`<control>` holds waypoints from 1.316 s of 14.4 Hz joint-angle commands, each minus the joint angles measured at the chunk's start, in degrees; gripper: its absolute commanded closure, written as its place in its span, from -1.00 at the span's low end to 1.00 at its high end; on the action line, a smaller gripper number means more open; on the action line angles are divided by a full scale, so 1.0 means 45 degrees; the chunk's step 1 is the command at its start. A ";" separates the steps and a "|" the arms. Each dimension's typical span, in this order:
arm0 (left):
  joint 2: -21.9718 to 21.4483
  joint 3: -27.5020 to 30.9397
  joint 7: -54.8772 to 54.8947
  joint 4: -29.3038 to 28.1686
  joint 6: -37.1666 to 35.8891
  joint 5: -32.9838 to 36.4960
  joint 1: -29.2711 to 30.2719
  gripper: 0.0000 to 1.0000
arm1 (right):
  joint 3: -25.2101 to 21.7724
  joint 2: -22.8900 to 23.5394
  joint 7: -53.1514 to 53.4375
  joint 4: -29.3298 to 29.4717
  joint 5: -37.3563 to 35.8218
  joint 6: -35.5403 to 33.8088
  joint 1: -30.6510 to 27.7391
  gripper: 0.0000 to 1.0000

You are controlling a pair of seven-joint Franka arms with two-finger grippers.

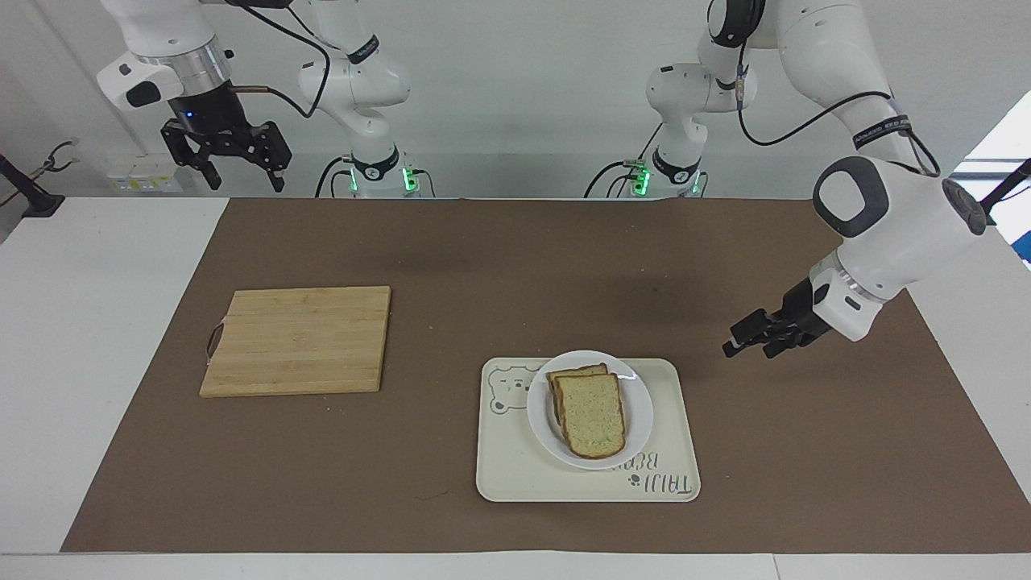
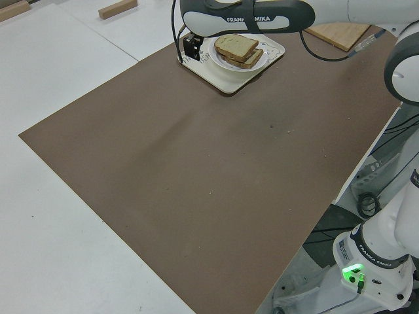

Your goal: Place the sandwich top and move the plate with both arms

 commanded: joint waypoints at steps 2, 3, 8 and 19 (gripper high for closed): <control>-0.1321 0.0278 -0.0173 -0.0373 -0.0308 0.2269 0.0083 -1.00 | 0.0023 -0.0034 -0.0293 0.0088 -0.0032 -0.0185 -0.0050 -1.00; -0.1613 0.0260 -0.0173 -0.0393 -0.0599 0.2738 0.0083 -1.00 | 0.0023 -0.0034 -0.0293 0.0088 -0.0052 -0.0185 -0.0050 -1.00; -0.2999 0.0240 -0.0057 -0.0412 -0.2200 0.3777 0.0005 -1.00 | 0.0023 -0.0034 -0.0293 0.0088 -0.0033 -0.0185 -0.0050 -1.00; -0.4526 0.0103 0.0002 -0.0471 -0.4820 0.3817 -0.0210 -1.00 | 0.0023 -0.0034 -0.0293 0.0088 -0.0033 -0.0185 -0.0050 -1.00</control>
